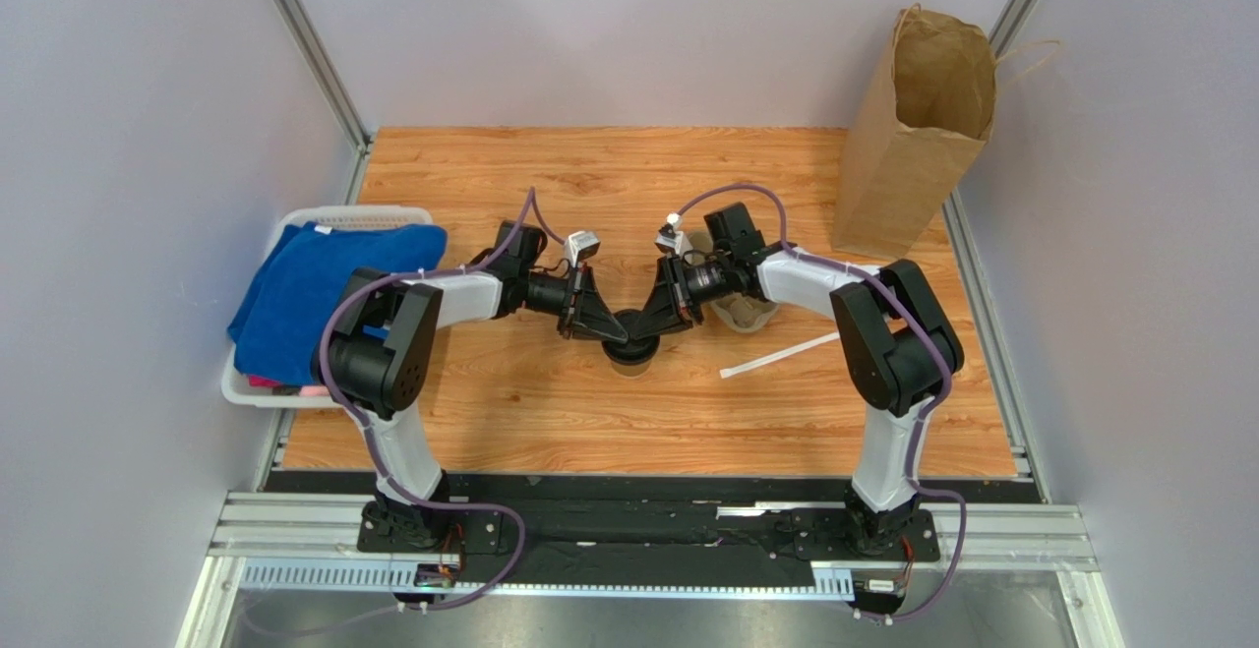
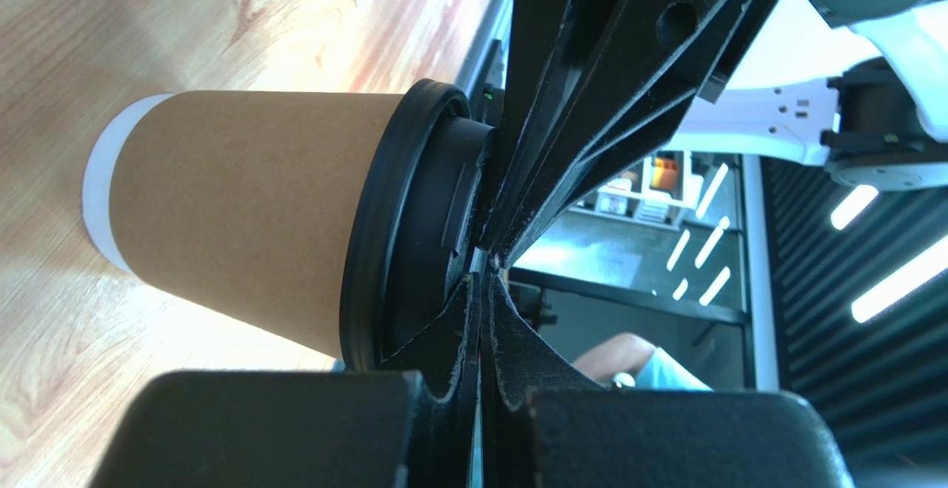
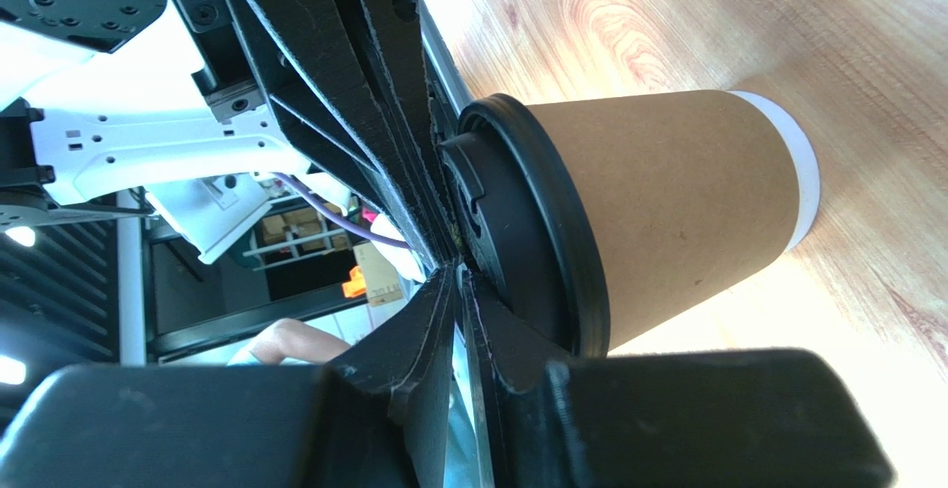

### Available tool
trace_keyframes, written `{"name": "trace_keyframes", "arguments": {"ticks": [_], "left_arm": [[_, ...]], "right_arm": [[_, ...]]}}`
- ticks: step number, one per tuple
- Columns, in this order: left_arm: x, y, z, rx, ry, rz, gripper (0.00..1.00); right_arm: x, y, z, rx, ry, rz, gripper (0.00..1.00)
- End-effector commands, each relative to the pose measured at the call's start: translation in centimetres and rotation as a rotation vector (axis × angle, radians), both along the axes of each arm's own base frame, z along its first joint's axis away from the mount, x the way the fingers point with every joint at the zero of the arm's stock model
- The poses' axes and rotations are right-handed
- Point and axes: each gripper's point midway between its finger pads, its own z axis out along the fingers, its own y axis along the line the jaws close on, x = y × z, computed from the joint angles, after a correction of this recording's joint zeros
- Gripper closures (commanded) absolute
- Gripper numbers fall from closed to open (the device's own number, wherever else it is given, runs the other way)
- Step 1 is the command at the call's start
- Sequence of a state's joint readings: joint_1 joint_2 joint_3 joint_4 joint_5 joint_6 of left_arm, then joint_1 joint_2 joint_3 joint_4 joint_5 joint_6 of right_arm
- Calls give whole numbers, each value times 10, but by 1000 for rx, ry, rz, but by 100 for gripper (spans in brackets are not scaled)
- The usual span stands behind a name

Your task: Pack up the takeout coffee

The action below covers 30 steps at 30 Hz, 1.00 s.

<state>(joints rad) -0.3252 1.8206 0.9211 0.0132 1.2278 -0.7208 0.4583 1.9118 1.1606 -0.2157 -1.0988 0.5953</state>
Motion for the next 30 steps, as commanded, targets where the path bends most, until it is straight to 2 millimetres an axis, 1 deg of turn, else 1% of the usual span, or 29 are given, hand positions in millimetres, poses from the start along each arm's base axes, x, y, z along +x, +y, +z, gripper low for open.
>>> {"name": "trace_keyframes", "arguments": {"ticks": [1,4,10,13,14,16,17,18,19,20,21,22,24,25,28,30], "left_arm": [[3,22,-86,259,24,99,100],[3,22,-91,263,37,97,100],[5,22,-99,271,50,99,100],[8,20,-97,266,43,99,100],[9,19,-91,251,31,96,100],[15,16,-79,224,8,97,100],[17,14,-65,198,-21,96,100],[20,12,-57,184,-40,97,100],[21,10,-41,158,-72,93,100],[21,9,-33,148,-87,91,100],[23,8,-23,133,-110,89,100],[23,7,-9,118,-142,89,100],[24,6,6,100,-176,89,100],[22,6,17,85,-198,89,100],[15,6,34,67,-221,80,100],[6,4,37,62,-223,57,100]], "right_arm": [[1,-22,-80,-243,48,-82,81],[3,-23,-83,-251,53,-86,81],[1,-27,-95,-279,74,-82,81],[4,-25,-91,-265,59,-75,81],[7,-24,-85,-252,48,-74,80],[11,-18,-64,-203,9,-61,79],[12,-16,-57,-186,-6,-55,79],[13,-11,-38,-145,-37,-44,77],[13,-9,-29,-126,-48,-37,77],[13,-6,-18,-107,-61,-33,76],[12,-1,-6,-80,-77,-19,76],[10,1,9,-59,-108,-13,76],[3,7,25,-35,-127,13,75],[1,10,39,-17,-156,20,75],[-9,12,52,-1,-165,36,75],[-13,10,56,4,-162,40,76]]}}
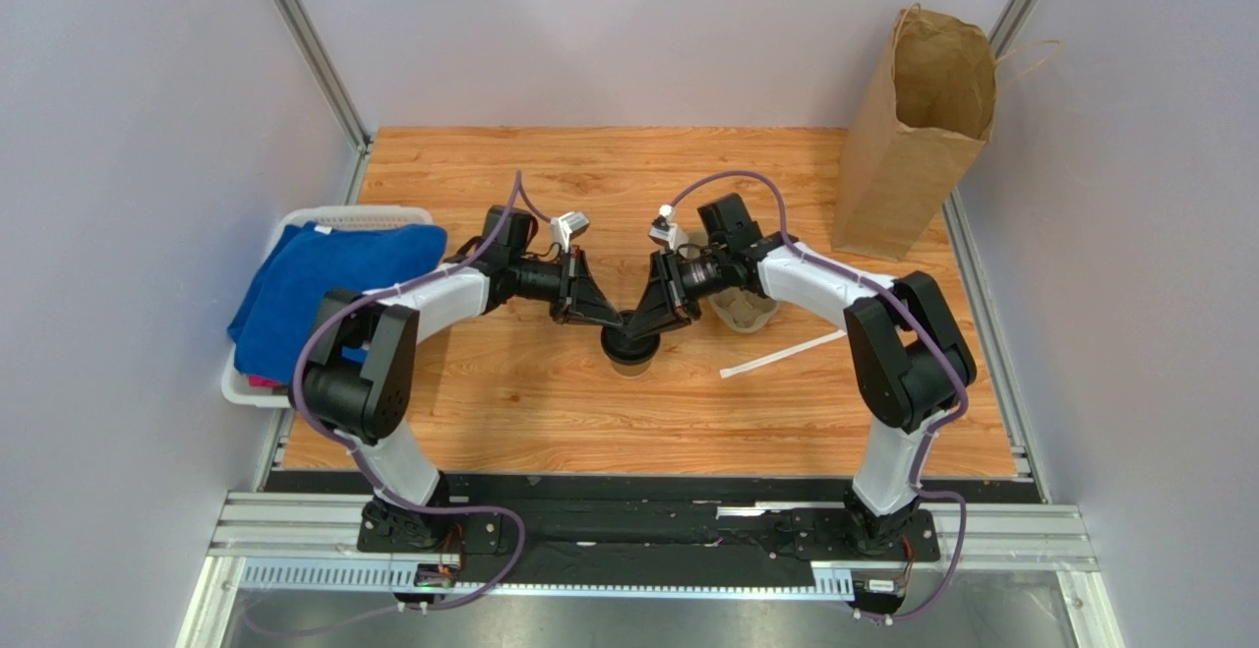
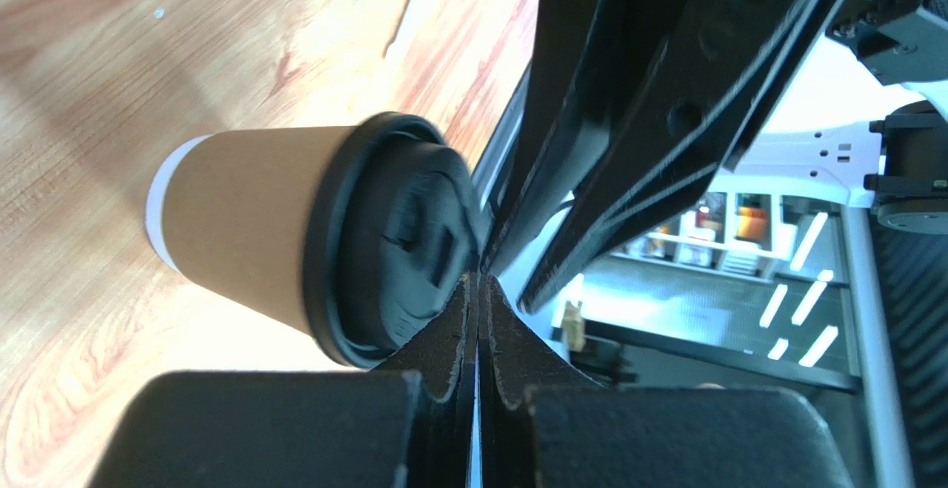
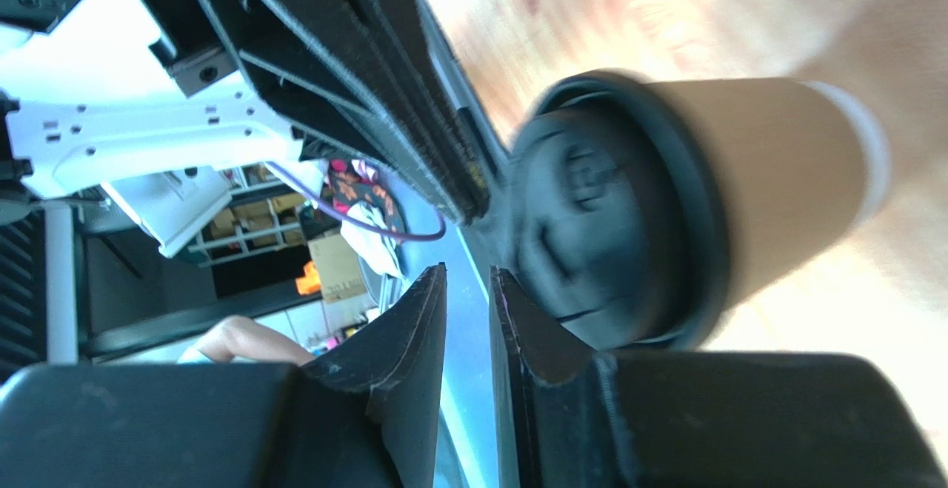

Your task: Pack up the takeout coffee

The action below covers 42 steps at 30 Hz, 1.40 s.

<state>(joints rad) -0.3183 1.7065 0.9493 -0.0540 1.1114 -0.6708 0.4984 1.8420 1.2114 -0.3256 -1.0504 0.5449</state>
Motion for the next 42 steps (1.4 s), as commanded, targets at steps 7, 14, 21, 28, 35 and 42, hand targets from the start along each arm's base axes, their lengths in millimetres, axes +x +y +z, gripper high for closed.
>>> {"name": "trace_keyframes", "arguments": {"ticks": [7,14,21,28,35,42], "left_arm": [[-36,-9,1,22,-48,-68,100],[-31,-8,-34,78,18,-52,100],[-25,-6,-57,107,90,-27,100],[-21,1,-79,154,127,-15,100],[-10,5,-77,146,109,-8,100],[11,-7,-3,36,-85,-42,89]], "right_arm": [[-13,-2,9,-5,-28,12,77],[-12,-5,-27,-64,11,11,78],[5,-17,-59,-135,50,-45,79],[6,-25,-81,-182,71,-50,80],[12,-23,-65,-141,49,-49,78],[17,-4,16,19,-99,5,69]]}}
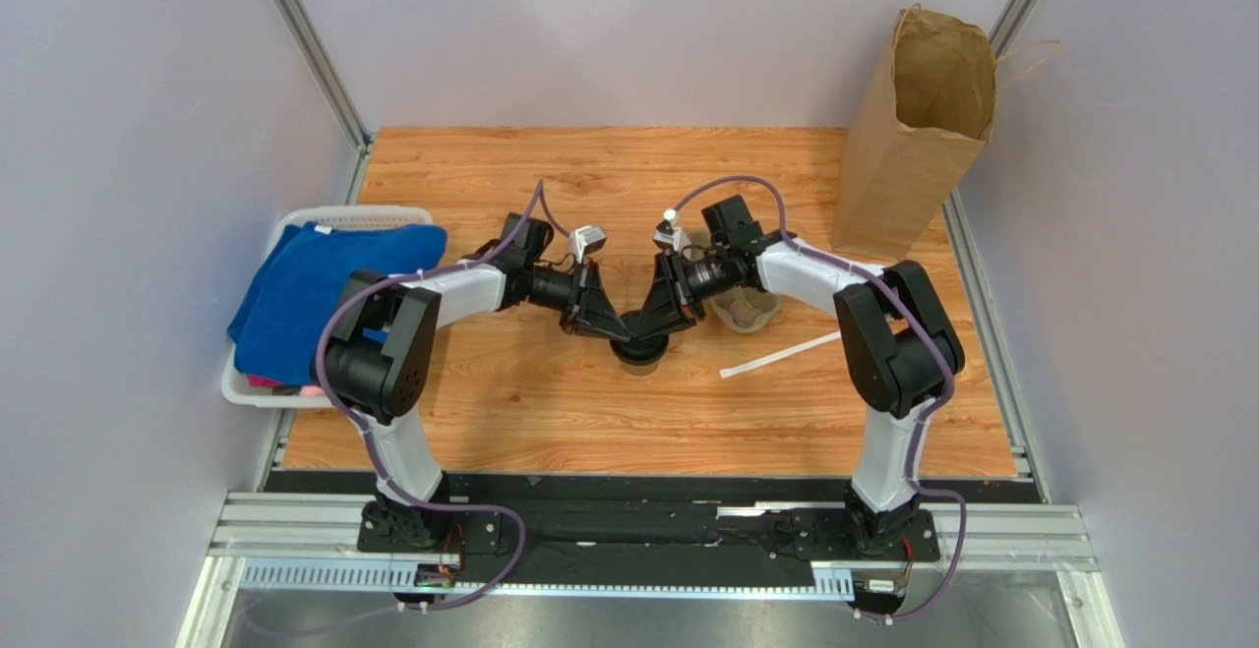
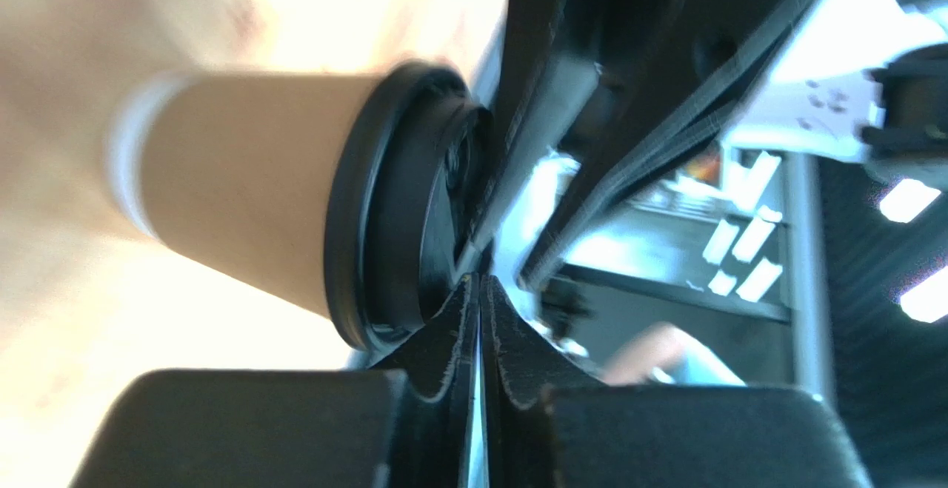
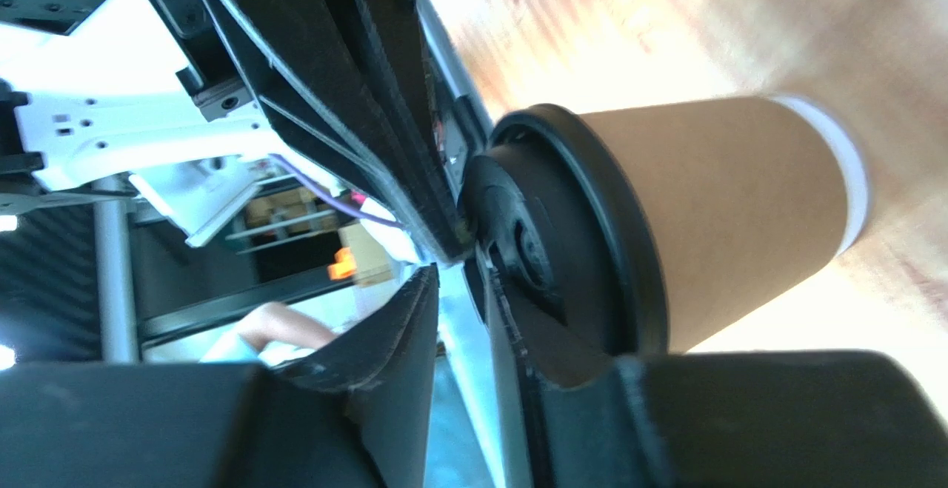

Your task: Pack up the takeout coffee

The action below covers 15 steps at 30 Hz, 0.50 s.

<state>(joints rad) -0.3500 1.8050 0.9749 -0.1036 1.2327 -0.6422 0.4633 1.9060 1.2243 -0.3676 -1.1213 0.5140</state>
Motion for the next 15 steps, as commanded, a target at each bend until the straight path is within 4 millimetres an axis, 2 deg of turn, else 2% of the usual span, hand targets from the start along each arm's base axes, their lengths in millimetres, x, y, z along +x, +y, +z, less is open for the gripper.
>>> {"name": "trace_keyframes", "arguments": {"ticks": [1,3,7,10,13,15], "left_arm": [[34,3,15,74,-220,79,84],[38,3,30,68,-253,87,77],[30,8,43,77,-283,91,75],[12,19,33,128,-295,78,76],[-11,34,6,195,-219,90,79],[-16,38,-4,223,-182,117,81]], "right_arm": [[15,5,36,17,-195,-11,67],[13,4,52,39,-233,-1,65],[12,-9,59,21,-278,-1,63],[16,-24,53,-14,-287,-27,64],[19,-40,46,-64,-327,-48,67],[16,-51,35,-124,-350,-62,70]]}}
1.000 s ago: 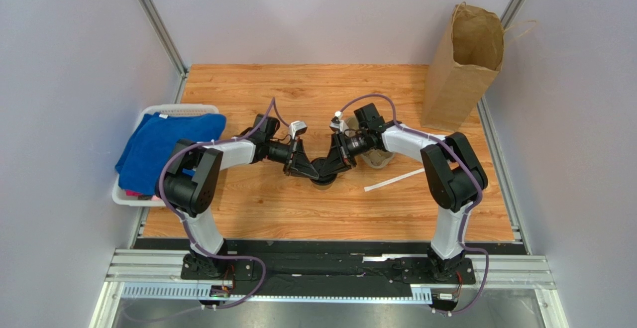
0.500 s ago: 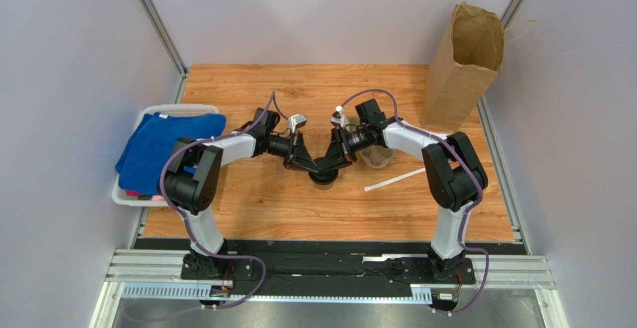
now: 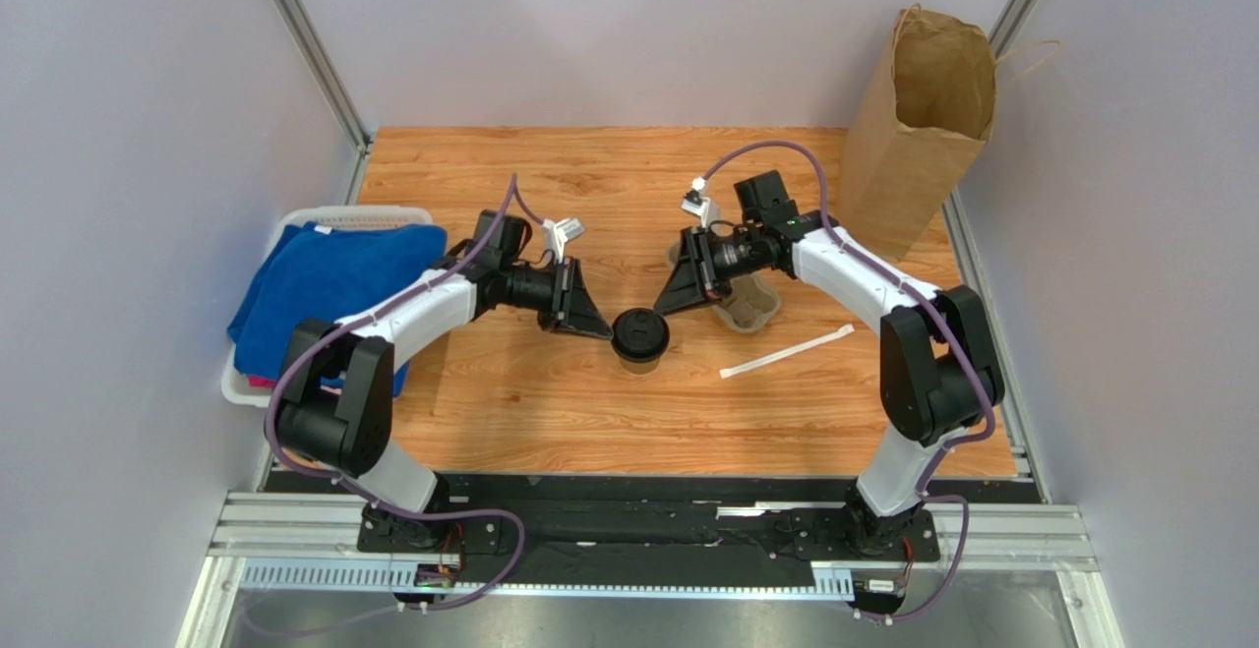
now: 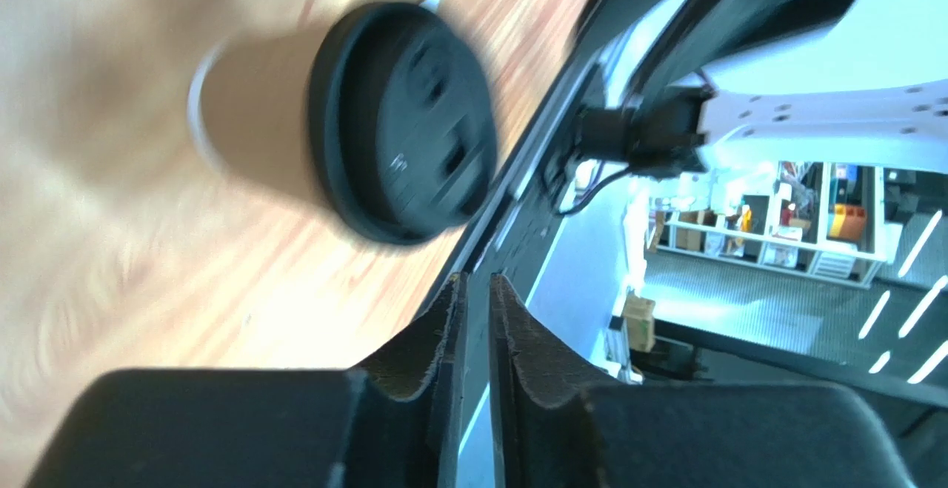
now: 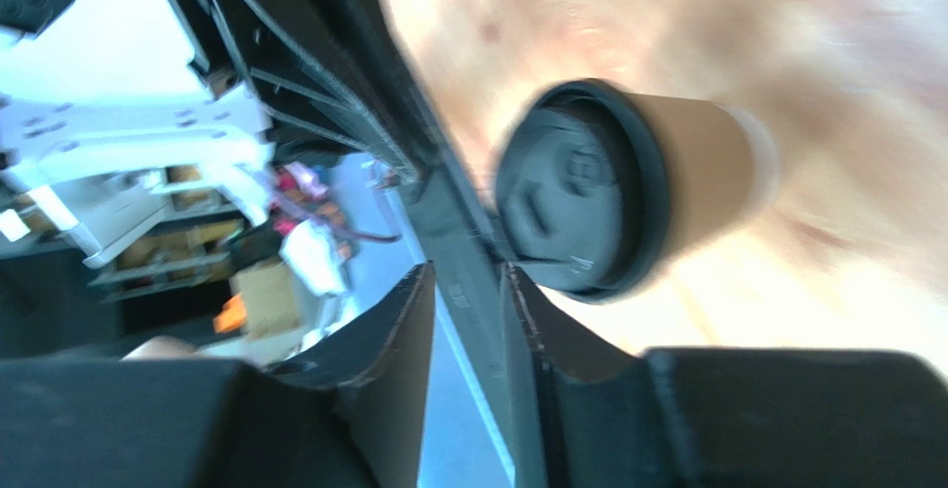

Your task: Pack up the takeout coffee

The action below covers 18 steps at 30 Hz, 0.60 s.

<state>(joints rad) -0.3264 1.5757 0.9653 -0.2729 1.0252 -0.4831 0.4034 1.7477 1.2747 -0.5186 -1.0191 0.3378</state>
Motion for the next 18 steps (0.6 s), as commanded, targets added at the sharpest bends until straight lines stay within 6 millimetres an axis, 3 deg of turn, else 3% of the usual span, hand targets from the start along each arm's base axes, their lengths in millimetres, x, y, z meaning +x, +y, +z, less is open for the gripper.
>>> {"name": "trace_keyframes", "arguments": {"ticks": [1,6,8,13,18], "left_arm": [[-27,19,-39,104,99,48,82],[-19,19,-58,132,117,87,85],[-6,13,-61,125,120,89,85],[24,-1,-55,92,103,95,85],[40,-11,-55,75,100,103,85]], "right_arm": [[0,-28,-13,-123,-127,-30,72],[-15,-45,-33,-201,-155,-31,76],[-17,-49,-38,-216,-166,-28,76],[-24,-59,-56,-272,-189,-9,78],[-26,-65,-69,-302,-211,5,77]]}}
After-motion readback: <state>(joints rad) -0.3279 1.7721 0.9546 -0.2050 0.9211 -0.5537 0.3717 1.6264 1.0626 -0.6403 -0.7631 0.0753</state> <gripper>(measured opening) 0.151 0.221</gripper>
